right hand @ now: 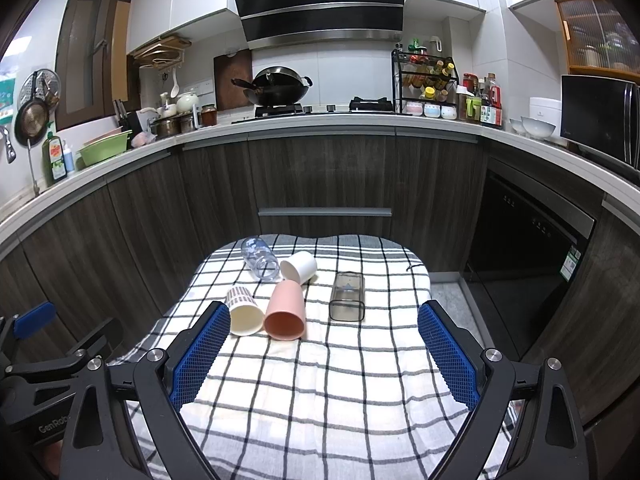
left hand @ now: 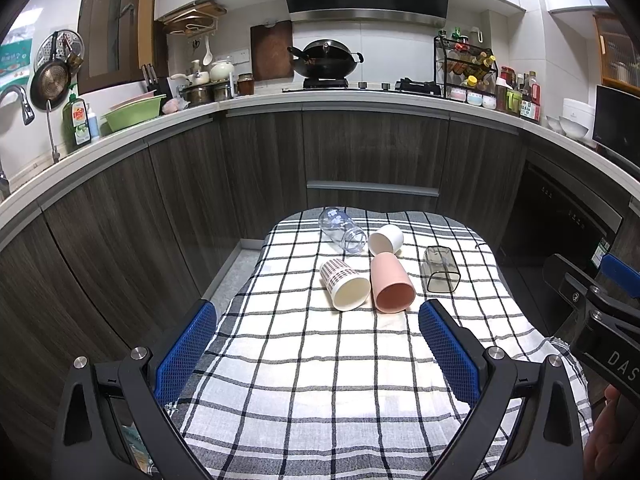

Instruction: Flip cup upside down

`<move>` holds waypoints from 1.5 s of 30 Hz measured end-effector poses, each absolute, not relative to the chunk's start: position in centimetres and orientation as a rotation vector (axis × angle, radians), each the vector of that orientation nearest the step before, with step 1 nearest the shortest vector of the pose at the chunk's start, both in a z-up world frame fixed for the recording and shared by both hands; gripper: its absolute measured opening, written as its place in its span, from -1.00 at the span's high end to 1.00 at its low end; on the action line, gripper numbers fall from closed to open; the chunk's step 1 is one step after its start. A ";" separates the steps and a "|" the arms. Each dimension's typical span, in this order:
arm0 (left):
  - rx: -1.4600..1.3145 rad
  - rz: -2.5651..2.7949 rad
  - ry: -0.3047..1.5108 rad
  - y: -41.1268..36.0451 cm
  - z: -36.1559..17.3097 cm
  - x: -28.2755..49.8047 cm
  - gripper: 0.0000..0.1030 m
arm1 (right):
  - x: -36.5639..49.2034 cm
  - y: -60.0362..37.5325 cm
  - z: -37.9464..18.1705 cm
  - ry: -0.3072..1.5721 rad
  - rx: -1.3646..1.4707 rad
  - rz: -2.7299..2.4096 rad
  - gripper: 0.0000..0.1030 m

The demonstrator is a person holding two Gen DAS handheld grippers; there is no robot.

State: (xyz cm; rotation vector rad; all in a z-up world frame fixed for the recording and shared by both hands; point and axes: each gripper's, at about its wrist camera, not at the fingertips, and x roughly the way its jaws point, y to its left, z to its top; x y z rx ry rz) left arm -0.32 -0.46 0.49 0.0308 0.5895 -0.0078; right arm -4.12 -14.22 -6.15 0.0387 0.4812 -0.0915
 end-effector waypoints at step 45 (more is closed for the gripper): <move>0.044 -0.026 0.643 -1.0 -1.8 1.5 -1.00 | -2.6 -15.1 -9.3 0.526 0.071 -0.097 -0.85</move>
